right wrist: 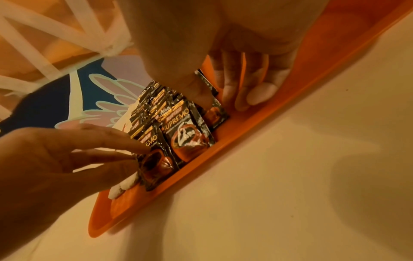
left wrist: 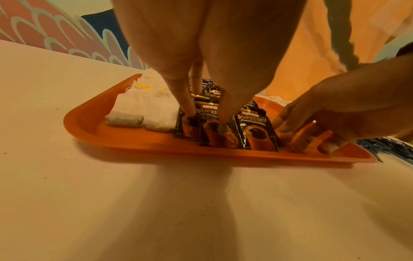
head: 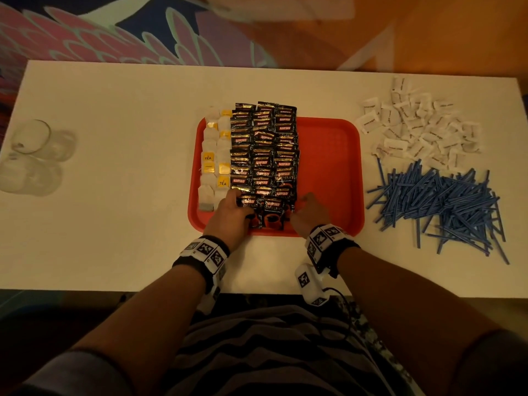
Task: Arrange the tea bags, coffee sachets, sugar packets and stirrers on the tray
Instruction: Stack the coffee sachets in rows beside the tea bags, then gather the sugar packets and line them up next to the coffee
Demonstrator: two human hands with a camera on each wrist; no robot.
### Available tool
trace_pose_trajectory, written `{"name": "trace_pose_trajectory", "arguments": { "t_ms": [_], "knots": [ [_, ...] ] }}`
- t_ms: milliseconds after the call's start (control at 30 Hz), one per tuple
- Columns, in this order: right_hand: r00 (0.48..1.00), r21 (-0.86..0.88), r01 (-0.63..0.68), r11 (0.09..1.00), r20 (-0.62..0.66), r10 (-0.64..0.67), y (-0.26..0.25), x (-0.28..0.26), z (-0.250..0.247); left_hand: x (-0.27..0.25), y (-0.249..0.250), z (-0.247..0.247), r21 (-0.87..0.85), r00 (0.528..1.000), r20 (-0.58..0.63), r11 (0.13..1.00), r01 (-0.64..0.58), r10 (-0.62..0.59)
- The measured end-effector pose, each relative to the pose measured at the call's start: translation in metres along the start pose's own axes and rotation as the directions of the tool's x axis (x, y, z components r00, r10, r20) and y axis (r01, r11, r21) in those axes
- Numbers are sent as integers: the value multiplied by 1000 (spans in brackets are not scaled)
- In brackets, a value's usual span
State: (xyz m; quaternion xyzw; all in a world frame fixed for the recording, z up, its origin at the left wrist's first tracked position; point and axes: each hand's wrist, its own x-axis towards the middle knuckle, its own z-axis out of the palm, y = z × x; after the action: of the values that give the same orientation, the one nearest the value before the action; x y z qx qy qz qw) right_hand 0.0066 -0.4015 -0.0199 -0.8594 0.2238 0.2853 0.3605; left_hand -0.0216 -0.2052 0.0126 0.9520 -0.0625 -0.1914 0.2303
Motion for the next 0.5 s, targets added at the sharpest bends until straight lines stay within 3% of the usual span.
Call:
{"name": "trace_pose_trajectory", "arguments": {
  "t_ms": [300,500],
  "knots": [
    [1000,-11,2,1000,19,-2,-5,-2,-7,-2,-1,-10,-53,999,-21,998,33,-34],
    [999,-28,6,1000,-51,-8,-14,-12,-17,1,-6,-25,85,998,-57,996,14,-9]
  ]
}}
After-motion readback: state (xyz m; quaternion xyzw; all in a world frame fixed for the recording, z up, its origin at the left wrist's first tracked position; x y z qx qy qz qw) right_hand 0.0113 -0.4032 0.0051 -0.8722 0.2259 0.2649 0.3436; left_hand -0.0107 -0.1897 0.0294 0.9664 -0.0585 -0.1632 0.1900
